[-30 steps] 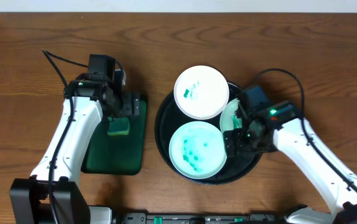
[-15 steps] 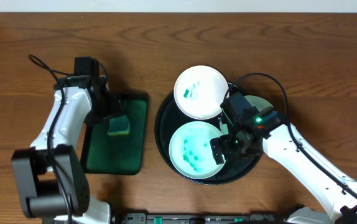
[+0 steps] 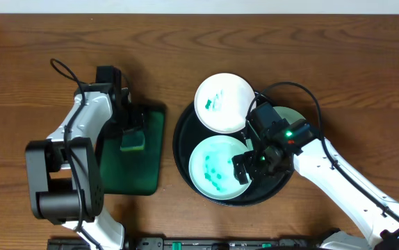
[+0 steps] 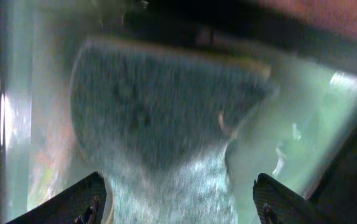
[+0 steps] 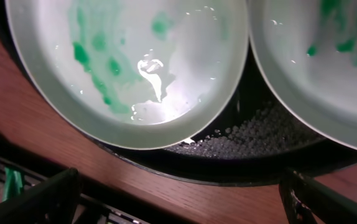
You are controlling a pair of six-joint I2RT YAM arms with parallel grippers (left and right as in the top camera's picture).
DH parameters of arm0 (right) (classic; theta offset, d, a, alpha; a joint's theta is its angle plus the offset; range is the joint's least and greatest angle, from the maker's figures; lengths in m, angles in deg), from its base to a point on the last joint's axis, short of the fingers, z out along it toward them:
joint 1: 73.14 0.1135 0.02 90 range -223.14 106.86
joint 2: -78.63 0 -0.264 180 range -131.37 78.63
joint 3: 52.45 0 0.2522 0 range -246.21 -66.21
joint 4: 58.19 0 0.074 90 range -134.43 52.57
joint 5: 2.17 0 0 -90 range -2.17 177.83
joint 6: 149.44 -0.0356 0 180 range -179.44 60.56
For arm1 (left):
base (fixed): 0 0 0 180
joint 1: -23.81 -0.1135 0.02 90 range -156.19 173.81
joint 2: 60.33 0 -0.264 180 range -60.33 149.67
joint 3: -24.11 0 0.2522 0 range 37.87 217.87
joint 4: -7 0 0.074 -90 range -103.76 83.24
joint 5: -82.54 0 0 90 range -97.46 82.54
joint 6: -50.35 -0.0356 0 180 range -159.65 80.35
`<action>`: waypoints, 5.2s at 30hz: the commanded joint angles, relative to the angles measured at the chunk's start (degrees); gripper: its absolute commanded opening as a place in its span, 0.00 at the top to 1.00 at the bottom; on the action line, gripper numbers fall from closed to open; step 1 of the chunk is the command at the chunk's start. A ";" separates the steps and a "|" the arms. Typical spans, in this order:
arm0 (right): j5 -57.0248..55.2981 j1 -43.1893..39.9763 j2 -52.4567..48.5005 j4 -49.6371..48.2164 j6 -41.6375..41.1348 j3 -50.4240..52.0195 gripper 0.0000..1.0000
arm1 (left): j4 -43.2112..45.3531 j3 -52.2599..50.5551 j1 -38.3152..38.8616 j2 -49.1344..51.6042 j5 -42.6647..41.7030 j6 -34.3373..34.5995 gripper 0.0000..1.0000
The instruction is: Clean dirty plates on tray and stack at the side
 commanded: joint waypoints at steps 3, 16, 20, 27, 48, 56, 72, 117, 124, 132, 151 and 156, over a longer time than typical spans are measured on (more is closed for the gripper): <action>2.36 0.35 0.26 0.07 2.01 0.15 0.01 | 3.32 0.79 -0.13 0.35 -0.33 -0.39 0.24; 3.96 0.35 0.26 0.07 2.19 0.15 0.01 | 4.13 0.79 -0.13 3.34 -0.35 -0.59 0.63; 3.93 0.35 0.26 0.07 2.19 0.15 0.01 | 4.15 0.79 -0.13 4.83 -0.39 -1.31 0.77; 3.93 0.35 0.26 0.04 2.64 0.15 0.01 | 4.17 0.79 -0.13 3.30 0.00 -1.86 0.93; 4.22 0.35 0.26 0.09 3.72 0.15 0.01 | -6.21 0.79 -0.13 -1.88 2.47 -0.39 0.21; 4.59 0.35 0.26 0.42 3.72 0.15 0.01 | -9.86 0.68 -0.11 -1.86 2.29 0.11 0.19; 5.03 0.35 0.26 0.24 3.72 0.15 0.01 | -5.46 -2.49 -0.07 -0.96 -0.81 -1.22 0.37; 5.20 0.33 0.26 -0.46 3.74 0.15 0.01 | 3.06 -2.45 -0.09 -5.51 -0.55 -8.31 0.06; 5.22 0.33 0.26 -1.25 3.72 0.15 0.01 | 3.69 -2.45 -0.09 -3.23 -0.55 -8.35 0.22; 5.20 0.33 0.26 -1.42 3.74 0.15 0.01 | 4.42 -2.45 -0.09 0.33 -0.57 -8.33 0.36; 5.22 0.33 0.26 -1.44 3.72 0.15 0.01 | 5.90 -2.45 -0.09 1.36 -0.55 -6.95 0.19; 5.25 0.35 0.26 -1.38 3.72 0.15 0.01 | 4.04 -1.53 -0.09 0.63 -0.55 -6.99 0.17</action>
